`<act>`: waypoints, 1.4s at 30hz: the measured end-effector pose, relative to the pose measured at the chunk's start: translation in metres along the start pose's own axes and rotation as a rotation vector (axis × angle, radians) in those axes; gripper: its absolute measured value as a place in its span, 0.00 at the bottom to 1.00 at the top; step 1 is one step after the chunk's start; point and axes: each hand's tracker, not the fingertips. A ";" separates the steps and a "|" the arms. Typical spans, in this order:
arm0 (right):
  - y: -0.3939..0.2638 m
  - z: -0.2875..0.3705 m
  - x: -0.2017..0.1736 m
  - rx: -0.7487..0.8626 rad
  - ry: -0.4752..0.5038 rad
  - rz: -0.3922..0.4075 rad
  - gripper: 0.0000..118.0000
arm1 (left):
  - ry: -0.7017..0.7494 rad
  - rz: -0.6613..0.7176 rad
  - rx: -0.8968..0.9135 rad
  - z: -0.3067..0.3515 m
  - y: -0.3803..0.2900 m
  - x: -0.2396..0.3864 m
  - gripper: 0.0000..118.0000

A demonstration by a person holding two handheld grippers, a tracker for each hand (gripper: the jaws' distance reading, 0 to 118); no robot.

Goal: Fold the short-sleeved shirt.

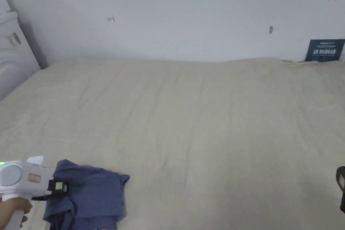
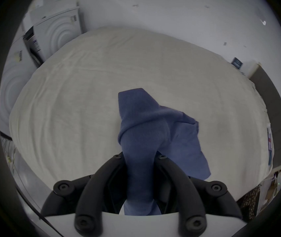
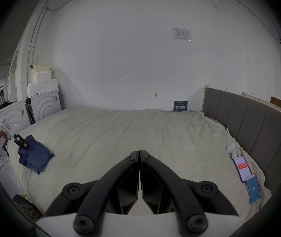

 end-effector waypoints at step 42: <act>0.053 0.048 0.052 0.179 -0.131 -0.018 0.00 | 0.036 -0.028 1.115 0.239 -0.062 0.219 1.00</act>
